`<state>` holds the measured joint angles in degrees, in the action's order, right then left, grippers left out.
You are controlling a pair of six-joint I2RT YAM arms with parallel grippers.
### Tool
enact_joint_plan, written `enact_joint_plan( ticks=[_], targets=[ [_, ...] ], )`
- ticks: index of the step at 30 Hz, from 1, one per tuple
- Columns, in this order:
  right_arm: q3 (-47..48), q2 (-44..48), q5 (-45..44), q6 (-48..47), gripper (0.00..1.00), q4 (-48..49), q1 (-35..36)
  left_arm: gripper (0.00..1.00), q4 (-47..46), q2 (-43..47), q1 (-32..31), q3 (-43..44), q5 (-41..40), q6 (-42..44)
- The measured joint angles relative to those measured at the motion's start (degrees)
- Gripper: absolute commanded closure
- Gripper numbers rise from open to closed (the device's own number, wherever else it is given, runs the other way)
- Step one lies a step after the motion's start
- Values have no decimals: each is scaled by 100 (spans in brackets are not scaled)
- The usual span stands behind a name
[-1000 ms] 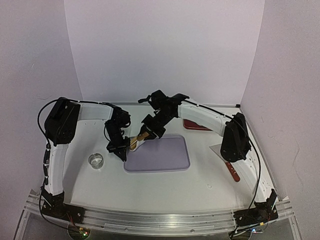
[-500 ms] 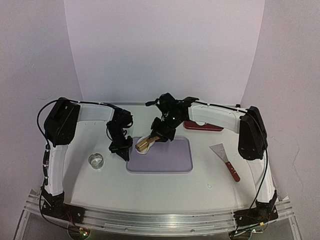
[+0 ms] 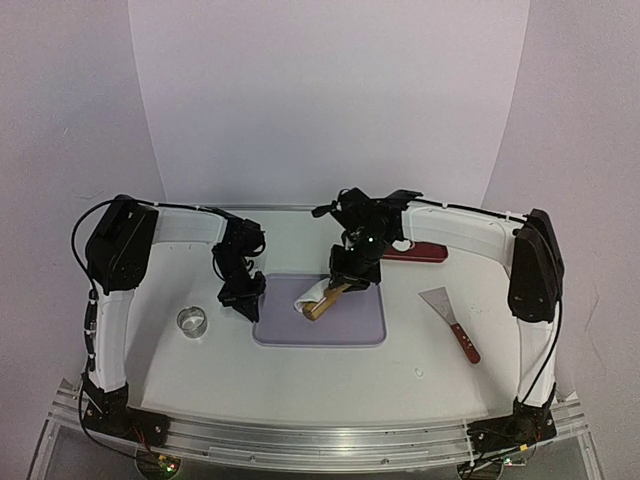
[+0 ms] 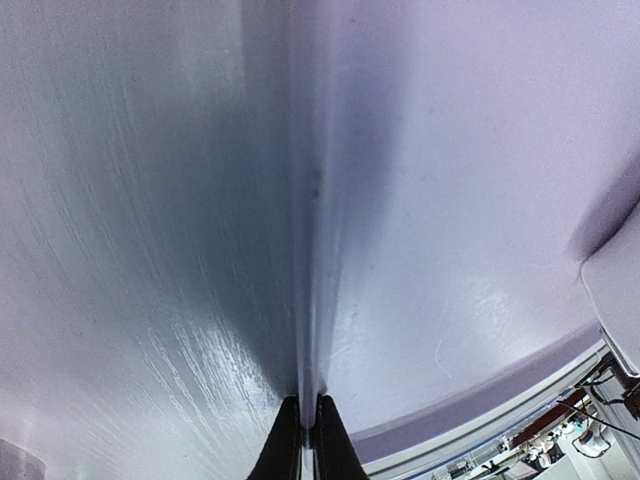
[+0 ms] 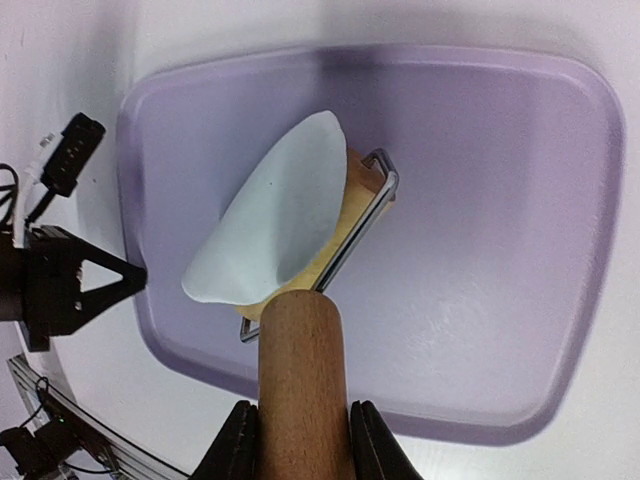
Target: Roll out the dumpling wrappers from the dough
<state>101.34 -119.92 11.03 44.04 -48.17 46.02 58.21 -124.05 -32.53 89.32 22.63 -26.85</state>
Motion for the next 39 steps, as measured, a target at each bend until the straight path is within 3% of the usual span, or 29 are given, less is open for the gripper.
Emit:
enact_joint_plan(
  ticks=[8, 14, 22, 26, 32, 34, 39],
  targets=[
    [1166, -254, -158, -584, 100, -1481, -208, 100, -76, 42, 2, -63, 5, 2],
    [1398, -232, -284, -956, 100, -2297, -249, 100, -59, 33, 2, -40, 3, 23],
    [203, 594, 364, -1045, 100, -2702, -249, 100, 227, -183, -10, 298, 15, 342],
    [618, 644, 469, -896, 100, -2908, -249, 100, 366, -291, -20, 466, 47, 409],
    [2122, 545, -36, -653, 100, -2836, -233, 100, 396, -323, -20, 516, 70, 409],
    [2194, 554, -329, -625, 100, -2745, -234, 100, 393, -323, -20, 513, 73, 404],
    [1233, 658, -575, -618, 100, -2774, -242, 100, 378, -323, -17, 505, 95, 391]
  ],
)
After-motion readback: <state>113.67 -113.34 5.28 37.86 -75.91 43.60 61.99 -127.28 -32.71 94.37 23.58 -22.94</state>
